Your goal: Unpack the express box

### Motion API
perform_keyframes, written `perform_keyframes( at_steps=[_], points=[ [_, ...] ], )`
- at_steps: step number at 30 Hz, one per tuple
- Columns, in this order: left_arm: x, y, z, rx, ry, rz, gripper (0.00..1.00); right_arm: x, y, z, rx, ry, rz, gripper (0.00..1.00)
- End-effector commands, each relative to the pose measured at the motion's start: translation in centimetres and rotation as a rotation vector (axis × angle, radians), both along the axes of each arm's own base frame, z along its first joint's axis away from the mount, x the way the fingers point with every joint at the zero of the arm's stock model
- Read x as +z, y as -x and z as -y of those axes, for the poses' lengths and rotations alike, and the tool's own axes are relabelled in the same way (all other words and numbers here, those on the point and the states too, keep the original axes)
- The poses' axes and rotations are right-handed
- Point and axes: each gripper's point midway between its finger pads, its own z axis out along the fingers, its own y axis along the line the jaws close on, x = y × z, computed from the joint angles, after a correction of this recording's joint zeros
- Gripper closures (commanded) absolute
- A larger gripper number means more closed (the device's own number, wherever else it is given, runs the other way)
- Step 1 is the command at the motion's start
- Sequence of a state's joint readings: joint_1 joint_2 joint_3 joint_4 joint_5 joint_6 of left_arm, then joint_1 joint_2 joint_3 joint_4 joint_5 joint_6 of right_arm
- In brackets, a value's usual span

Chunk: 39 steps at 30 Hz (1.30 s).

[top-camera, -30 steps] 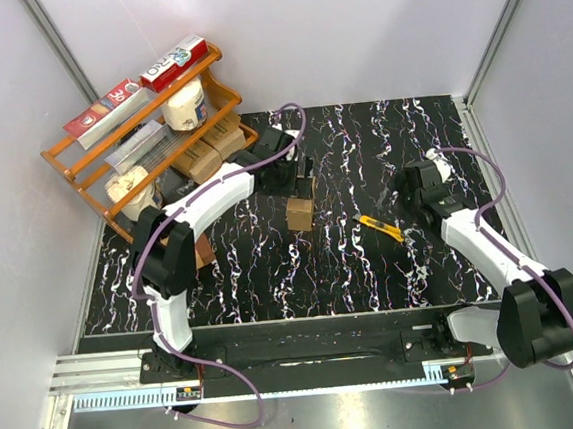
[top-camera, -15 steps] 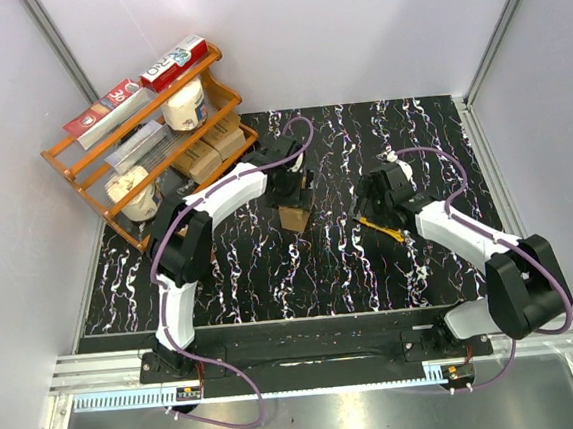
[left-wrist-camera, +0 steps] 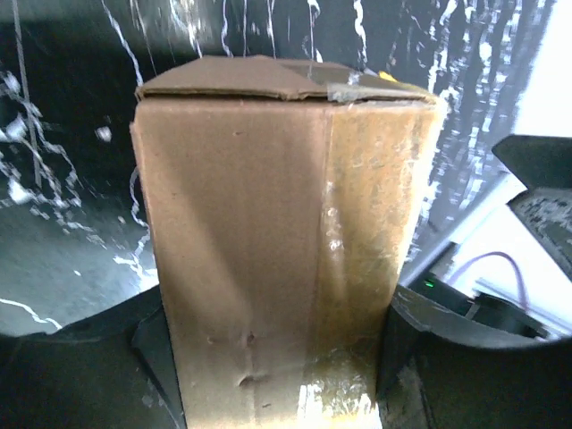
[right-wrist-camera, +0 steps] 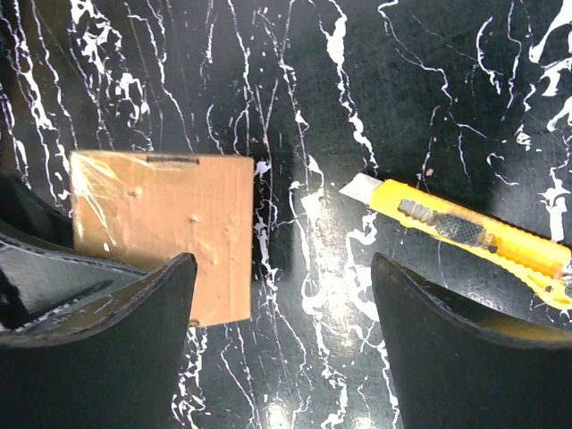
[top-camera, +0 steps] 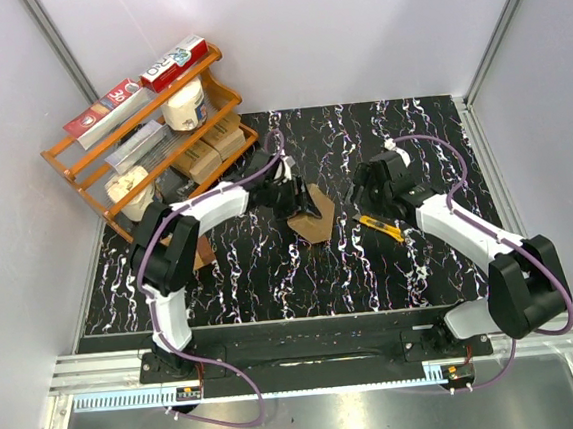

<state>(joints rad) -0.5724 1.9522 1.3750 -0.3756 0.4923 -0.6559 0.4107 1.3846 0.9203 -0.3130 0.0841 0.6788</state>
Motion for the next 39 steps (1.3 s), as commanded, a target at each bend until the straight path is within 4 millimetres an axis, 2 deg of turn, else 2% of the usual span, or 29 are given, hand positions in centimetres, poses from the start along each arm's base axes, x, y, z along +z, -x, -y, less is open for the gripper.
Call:
perform_keyframes(
  at_steps=[1,4,5,7,9,11,18,24,28,30,35,39],
  points=[
    [5.0,1.1,2.9,0.073,0.318,-0.084,0.34,3.3,-0.5,-1.2,0.052,-0.030,0.078,0.17],
    [4.9,1.8,3.2,0.129,0.423,-0.147,0.28,3.3,-0.4,-1.6,0.067,-0.034,0.074,0.17],
    [4.3,2.0,3.0,0.145,0.427,-0.157,0.22,3.3,-0.4,-1.7,0.069,-0.036,0.072,0.17],
    [3.9,2.1,2.8,0.153,0.412,-0.158,0.15,3.3,-0.4,-2.0,0.082,-0.038,0.069,0.17],
    [2.7,2.3,1.9,0.152,0.320,-0.144,0.07,3.3,-0.5,-2.3,0.095,-0.039,0.069,0.17],
    [1.7,2.5,0.9,0.167,0.223,-0.144,0.05,3.2,-0.4,-2.6,0.103,-0.036,0.065,0.17],
    [0.8,2.4,-3.3,0.183,-0.034,-0.031,0.01,2.9,-0.4,-4.0,0.174,0.001,0.054,0.16],
    [0.6,2.3,-6.7,0.196,-0.166,0.007,0.01,2.3,-0.1,-5.6,0.257,0.042,0.053,0.16],
    [0.7,2.3,-8.4,0.209,-0.172,0.017,0.01,1.2,0.2,-7.2,0.320,0.058,0.032,0.16],
    [0.8,2.0,-9.1,0.229,-0.152,0.020,0.04,0.3,0.3,-7.9,0.352,0.078,0.015,0.15],
    [1.5,1.3,-9.0,0.226,-0.079,0.028,0.20,-1.5,0.8,-9.1,0.385,0.095,-0.020,0.23],
    [1.3,1.2,-8.9,0.219,-0.063,0.025,0.25,-2.6,0.9,-9.0,0.382,0.111,-0.040,0.28]
  ],
)
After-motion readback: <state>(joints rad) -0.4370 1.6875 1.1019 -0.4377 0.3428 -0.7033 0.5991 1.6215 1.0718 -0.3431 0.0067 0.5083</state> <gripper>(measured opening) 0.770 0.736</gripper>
